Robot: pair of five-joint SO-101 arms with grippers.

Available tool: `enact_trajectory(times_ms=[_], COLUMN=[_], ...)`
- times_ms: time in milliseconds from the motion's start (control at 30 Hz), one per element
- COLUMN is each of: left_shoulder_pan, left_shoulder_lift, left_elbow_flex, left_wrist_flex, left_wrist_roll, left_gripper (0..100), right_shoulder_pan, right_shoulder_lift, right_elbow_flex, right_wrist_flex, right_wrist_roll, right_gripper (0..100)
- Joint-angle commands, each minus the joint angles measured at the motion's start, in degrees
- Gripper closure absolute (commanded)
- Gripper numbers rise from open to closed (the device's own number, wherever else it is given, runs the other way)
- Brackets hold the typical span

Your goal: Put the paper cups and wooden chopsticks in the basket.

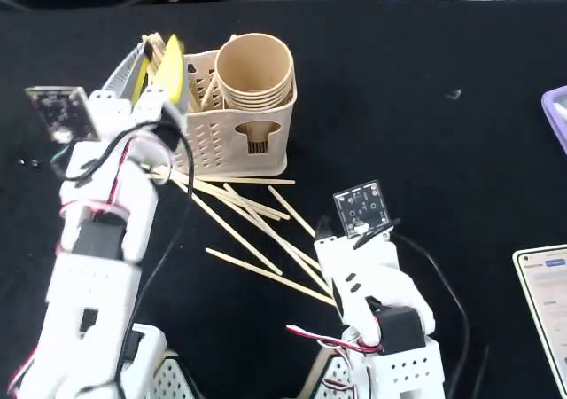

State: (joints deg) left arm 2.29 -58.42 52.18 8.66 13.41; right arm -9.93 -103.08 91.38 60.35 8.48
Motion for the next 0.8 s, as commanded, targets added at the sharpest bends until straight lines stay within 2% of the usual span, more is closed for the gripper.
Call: enact_trajectory(times_ms=[0, 67, 133, 267, 367, 567, 700, 767], left_shoulder_pan=[4.3, 8.0, 12.1, 16.4, 16.7, 16.7, 16.7, 17.1], left_shoulder_lift=[-10.5, -14.5, -16.6, -16.6, -16.6, -10.5, 0.4, 6.7], left_elbow_flex=[-4.6, -5.1, -4.2, 1.4, 8.2, 13.0, 10.6, 8.2], left_wrist_flex=[24.6, 38.0, 48.5, 58.4, 59.1, 59.0, 55.1, 52.7], left_wrist_roll=[-0.1, -1.0, -4.7, -17.2, -23.8, -29.8, -30.1, -26.7], left_gripper=[81, 76, 73, 73, 73, 72, 72, 72], right_shoulder_pan=[5.3, 9.2, 14.0, 24.3, 27.3, 27.5, 27.3, 27.3], right_shoulder_lift=[-5.4, -5.4, -5.4, -5.5, -5.5, -5.5, -5.5, -5.5], right_elbow_flex=[-2.2, -3.6, -4.6, -6.1, -5.8, -5.8, -5.8, -5.2], right_wrist_flex=[0.5, 0.7, 0.2, -2.5, -4.0, -4.0, -4.0, -4.2], right_wrist_roll=[-0.2, -2.9, -4.6, -6.2, -8.5, -9.1, -8.8, -8.9], right_gripper=[87.4, 87.4, 87.4, 87.4, 87.4, 87.4, 87.4, 87.4])
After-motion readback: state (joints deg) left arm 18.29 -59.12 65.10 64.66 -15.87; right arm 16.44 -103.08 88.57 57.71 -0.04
